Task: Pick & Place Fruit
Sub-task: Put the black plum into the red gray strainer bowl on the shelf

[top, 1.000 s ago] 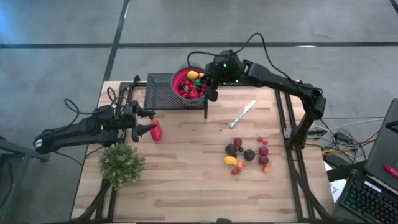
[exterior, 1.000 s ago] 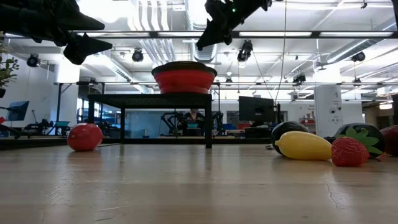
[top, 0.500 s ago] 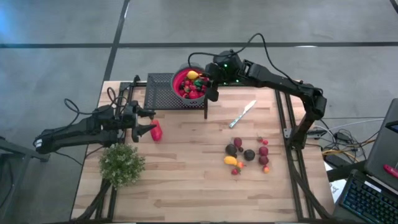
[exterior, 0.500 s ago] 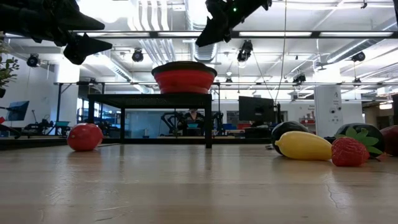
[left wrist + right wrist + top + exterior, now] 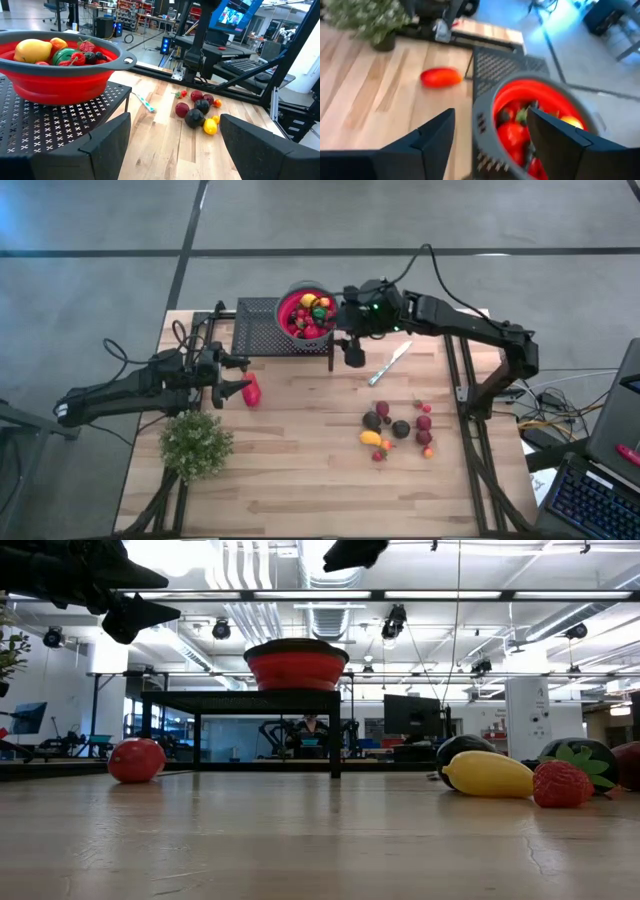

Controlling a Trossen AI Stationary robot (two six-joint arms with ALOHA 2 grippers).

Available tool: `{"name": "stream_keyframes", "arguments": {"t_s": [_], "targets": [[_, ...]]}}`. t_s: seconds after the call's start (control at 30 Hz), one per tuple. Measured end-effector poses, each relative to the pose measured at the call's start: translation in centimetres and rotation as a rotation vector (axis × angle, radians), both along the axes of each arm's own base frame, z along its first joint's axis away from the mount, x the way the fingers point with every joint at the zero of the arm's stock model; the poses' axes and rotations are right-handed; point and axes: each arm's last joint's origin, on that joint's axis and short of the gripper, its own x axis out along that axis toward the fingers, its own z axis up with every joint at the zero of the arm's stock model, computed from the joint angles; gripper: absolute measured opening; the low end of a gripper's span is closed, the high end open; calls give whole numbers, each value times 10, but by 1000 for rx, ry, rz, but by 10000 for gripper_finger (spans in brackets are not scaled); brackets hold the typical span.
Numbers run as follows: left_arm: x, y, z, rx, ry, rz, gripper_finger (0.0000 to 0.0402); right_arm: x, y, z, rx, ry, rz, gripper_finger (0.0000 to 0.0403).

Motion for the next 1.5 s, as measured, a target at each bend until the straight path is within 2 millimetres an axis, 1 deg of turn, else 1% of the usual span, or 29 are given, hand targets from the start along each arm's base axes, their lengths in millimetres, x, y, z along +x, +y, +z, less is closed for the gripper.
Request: {"name": "stream_keyframes", "arguments": {"t_s": [0.13, 0.33, 0.43, 0.7, 0.93, 1.2, 1.5], "targets": [[0, 0, 0, 0, 0, 0, 312, -11, 14, 0, 10, 83, -8, 271], [0, 0, 0, 0, 0, 0, 312, -19, 33, -12, 90, 231, -11, 291], [0, 0, 0, 0, 0, 0, 312, -22, 41, -21, 127, 298, -14, 289], [0, 0, 0, 0, 0, 0, 312, -23, 62, -44, 177, 386, -3, 260], [0, 0, 0, 0, 0, 0, 312, -25, 73, -62, 217, 447, -18, 252], [0, 0, 0, 0, 0, 0, 312, -33, 82, -92, 266, 580, -68, 277], [0, 0, 0, 0, 0, 0, 312, -40, 85, -120, 288, 675, -113, 294]]}}
